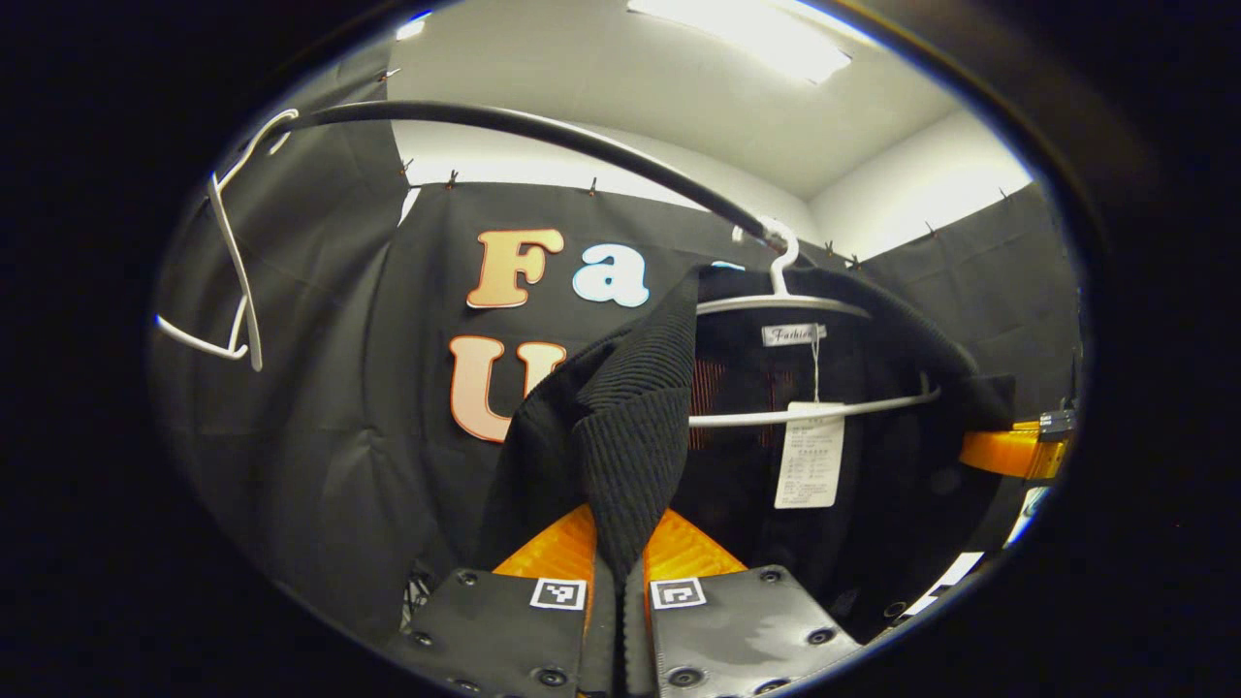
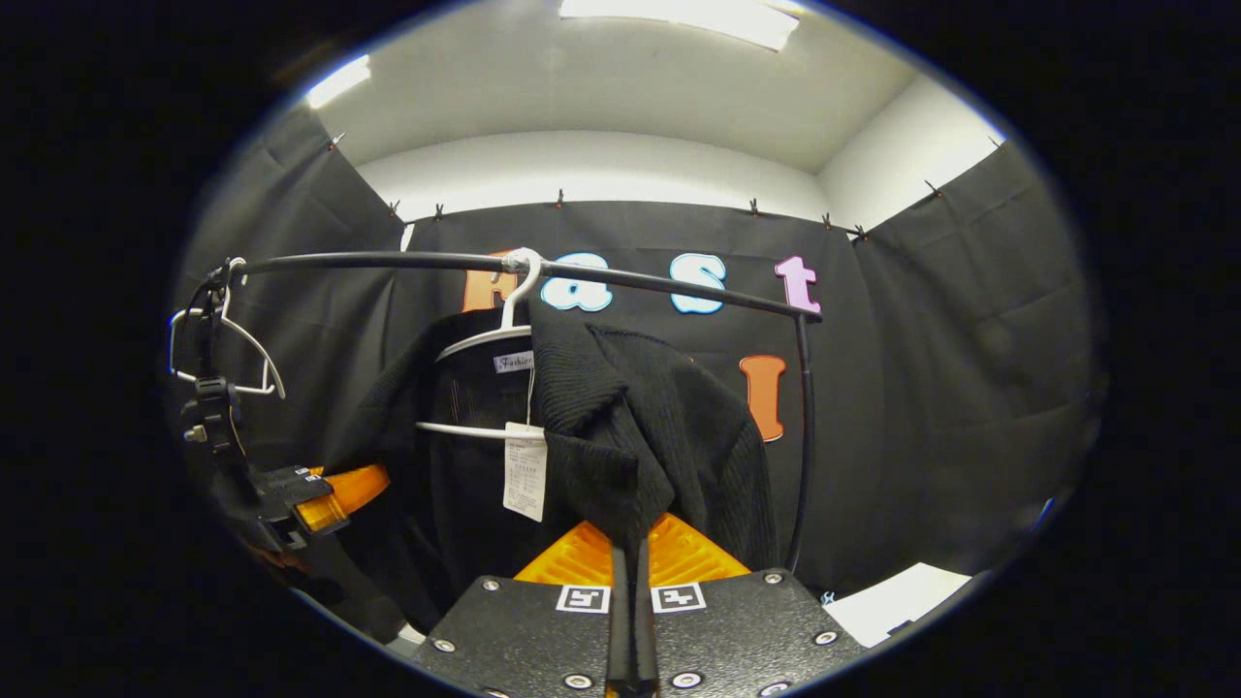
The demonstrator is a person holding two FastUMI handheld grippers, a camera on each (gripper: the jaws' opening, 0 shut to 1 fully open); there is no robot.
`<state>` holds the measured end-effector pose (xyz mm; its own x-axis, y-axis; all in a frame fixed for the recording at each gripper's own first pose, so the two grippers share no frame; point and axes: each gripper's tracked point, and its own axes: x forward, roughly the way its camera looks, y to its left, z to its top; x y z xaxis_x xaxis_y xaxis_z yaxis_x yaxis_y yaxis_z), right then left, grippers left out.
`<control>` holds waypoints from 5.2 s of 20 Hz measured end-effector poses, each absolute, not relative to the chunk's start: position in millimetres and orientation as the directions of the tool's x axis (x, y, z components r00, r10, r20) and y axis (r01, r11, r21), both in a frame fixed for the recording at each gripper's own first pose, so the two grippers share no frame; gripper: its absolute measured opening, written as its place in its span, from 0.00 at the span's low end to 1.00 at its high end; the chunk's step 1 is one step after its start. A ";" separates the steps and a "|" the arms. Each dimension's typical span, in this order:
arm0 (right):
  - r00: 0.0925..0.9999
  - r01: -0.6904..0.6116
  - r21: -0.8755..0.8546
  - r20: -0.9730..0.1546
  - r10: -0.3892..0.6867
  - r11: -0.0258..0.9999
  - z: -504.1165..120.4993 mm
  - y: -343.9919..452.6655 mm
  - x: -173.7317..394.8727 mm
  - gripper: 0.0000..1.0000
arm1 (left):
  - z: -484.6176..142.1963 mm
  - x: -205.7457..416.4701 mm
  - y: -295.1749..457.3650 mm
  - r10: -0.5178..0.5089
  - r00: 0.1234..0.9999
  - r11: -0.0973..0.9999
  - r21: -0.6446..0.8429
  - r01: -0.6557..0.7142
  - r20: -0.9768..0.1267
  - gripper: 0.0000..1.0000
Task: Grasp the clothes on the hanger with both hands and then place them into the laundry hamper below.
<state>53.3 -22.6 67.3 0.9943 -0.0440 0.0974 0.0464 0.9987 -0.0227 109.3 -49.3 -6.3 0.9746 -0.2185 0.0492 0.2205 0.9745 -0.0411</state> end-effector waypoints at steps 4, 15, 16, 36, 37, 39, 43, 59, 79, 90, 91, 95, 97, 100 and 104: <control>0.989 0.060 -0.069 0.142 -0.050 0.996 92.8 -32.6 50.8 0.01 | 13.6 118.4 -28.4 -0.111 0.991 0.994 -0.002 0.111 0.069 0.11; 0.947 0.198 -0.158 0.287 -0.147 0.967 191.0 -100.8 66.5 0.00 | 114.1 166.6 -1.1 -0.045 0.962 0.998 0.048 0.033 0.270 0.11; 0.944 0.207 -0.174 0.294 -0.150 0.963 196.2 -107.8 71.1 0.00 | 118.8 175.4 0.3 -0.046 0.961 0.999 0.038 0.037 0.273 0.11; 0.988 0.139 -0.095 0.085 -0.131 0.986 94.4 -134.1 140.7 0.01 | 102.8 227.0 20.8 0.006 0.974 0.994 0.108 -0.031 0.226 0.09; 0.988 0.135 -0.084 0.087 -0.127 0.987 92.9 -132.2 138.7 0.01 | 102.2 226.6 22.4 0.012 0.974 0.993 0.110 -0.038 0.225 0.09; 0.988 0.133 -0.072 0.083 -0.127 0.988 88.0 -130.2 132.7 0.00 | 103.1 224.4 22.9 0.016 0.974 0.992 0.119 -0.044 0.226 0.09; 0.991 0.122 -0.024 0.053 -0.121 0.992 66.6 -126.0 127.6 0.01 | 84.8 231.2 32.7 0.031 0.981 0.990 0.131 -0.057 0.190 0.09; 1.000 0.004 0.002 0.024 -0.004 1.000 30.1 -49.0 98.3 0.01 | 48.3 181.9 59.7 0.073 0.989 0.980 0.176 -0.095 0.128 0.09; 0.939 -0.201 0.030 -0.277 0.202 0.979 -119.0 64.0 73.8 0.01 | -113.5 99.9 75.1 0.069 0.972 0.984 0.178 -0.029 -0.224 0.09; 0.774 -0.233 0.069 -0.591 0.228 0.970 -292.4 97.0 43.5 0.02 | -282.9 39.2 101.8 0.134 0.817 0.976 0.216 -0.012 -0.561 0.09; 0.758 -0.231 0.071 -0.613 0.225 0.970 -304.9 99.0 42.8 0.02 | -299.0 30.9 106.4 0.142 0.794 0.977 0.212 -0.017 -0.590 0.09; 0.692 -0.236 0.070 -0.688 0.218 0.969 -354.5 101.8 28.6 0.03 | -359.0 3.1 118.0 0.167 0.687 0.980 0.195 -0.038 -0.707 0.09; 0.658 -0.233 0.068 -0.724 0.209 0.970 -373.9 99.9 18.4 0.04 | -383.1 -7.7 119.4 0.173 0.639 0.981 0.190 -0.042 -0.749 0.09; 0.625 -0.237 0.065 -0.754 0.203 0.969 -392.4 98.4 13.4 0.05 | -405.7 -21.5 123.3 0.173 0.597 0.982 0.186 -0.040 -0.783 0.09; 0.566 -0.227 0.060 -0.804 0.182 0.972 -420.5 96.1 3.2 0.09 | -430.8 -32.7 136.0 0.181 0.540 0.981 0.193 -0.036 -0.822 0.11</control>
